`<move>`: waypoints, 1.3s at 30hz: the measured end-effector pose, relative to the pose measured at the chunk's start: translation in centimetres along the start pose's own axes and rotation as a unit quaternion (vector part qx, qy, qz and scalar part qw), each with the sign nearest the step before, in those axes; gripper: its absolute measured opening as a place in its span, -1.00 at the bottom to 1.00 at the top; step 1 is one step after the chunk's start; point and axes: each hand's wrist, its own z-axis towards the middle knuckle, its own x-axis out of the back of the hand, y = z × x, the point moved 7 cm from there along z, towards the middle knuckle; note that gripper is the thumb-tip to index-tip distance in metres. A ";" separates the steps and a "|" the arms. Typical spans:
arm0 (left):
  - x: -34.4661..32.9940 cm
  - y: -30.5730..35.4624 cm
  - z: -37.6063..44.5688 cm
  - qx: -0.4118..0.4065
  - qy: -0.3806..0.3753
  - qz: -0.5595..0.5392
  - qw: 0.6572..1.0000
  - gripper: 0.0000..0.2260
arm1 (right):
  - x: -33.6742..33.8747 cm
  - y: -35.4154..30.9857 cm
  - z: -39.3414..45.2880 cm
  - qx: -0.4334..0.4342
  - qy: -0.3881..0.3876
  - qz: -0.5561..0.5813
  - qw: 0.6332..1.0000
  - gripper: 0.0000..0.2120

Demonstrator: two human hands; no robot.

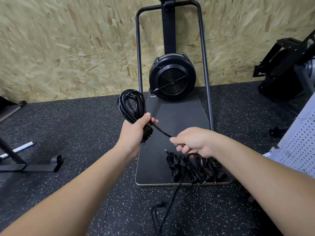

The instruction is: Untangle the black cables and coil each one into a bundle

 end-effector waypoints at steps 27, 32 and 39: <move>-1.8 -1.0 -0.6 0.056 -0.074 -0.098 0.991 -0.88 | 3.8 -2.1 -0.8 0.189 0.331 -0.322 0.867 -0.69; -2.0 -0.7 -0.6 0.051 -0.080 -0.097 0.991 -0.85 | -0.1 -1.7 0.1 0.203 0.181 -0.294 0.917 -0.78; -0.4 -0.1 0.0 0.011 -0.051 -0.082 0.995 -0.94 | -4.9 -1.2 -3.7 0.148 -0.367 -0.022 0.918 -0.78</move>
